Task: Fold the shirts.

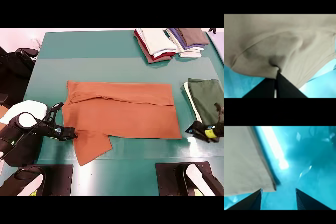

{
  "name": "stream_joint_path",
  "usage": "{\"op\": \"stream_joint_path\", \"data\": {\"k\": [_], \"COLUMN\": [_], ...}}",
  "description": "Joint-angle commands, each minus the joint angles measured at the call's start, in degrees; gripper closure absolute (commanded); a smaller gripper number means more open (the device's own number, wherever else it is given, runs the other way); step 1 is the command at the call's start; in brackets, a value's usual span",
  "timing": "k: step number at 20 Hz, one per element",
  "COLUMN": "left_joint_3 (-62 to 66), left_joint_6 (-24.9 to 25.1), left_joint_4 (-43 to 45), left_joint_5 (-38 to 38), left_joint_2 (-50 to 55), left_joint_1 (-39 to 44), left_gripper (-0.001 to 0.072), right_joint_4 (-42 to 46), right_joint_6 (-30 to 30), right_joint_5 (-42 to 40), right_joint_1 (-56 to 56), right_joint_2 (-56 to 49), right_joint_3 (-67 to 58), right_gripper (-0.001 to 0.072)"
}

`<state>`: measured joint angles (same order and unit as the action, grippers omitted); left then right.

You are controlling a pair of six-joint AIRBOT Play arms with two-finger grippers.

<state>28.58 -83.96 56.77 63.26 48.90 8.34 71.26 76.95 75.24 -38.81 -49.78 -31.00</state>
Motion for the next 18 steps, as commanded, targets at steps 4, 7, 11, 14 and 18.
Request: {"op": "stream_joint_path", "data": {"k": [4, 7, 11, 14, 18], "left_joint_3": [0.8, 0.8, 1.6, 4.5, 4.7], "left_joint_6": [0.0, 0.0, 0.0, -1.1, -5.6], "left_joint_4": [0.2, 0.2, 0.7, 4.6, 7.2], "left_joint_5": [-0.7, -0.6, 2.2, 6.5, 13.2], "left_joint_2": [0.0, 0.0, 0.0, -1.3, -11.1], "left_joint_1": [0.0, 0.0, 0.0, 0.0, 0.0], "left_gripper": [0.0684, 0.0684, 0.0686, 0.0686, 0.0686], "right_joint_4": [-4.3, -4.3, -4.0, -2.5, 4.0], "right_joint_6": [0.1, 0.2, 0.5, 0.1, 0.1], "right_joint_5": [-3.1, -3.6, -2.8, -1.4, 6.4], "right_joint_1": [3.7, 9.0, 14.9, 17.8, 18.1], "right_joint_2": [-6.4, -12.9, -16.8, -14.3, -6.2], "right_joint_3": [2.8, 0.0, -4.1, -6.0, -8.1], "right_gripper": [0.0243, 0.0278, 0.0483, 0.0641, 0.0693]}}
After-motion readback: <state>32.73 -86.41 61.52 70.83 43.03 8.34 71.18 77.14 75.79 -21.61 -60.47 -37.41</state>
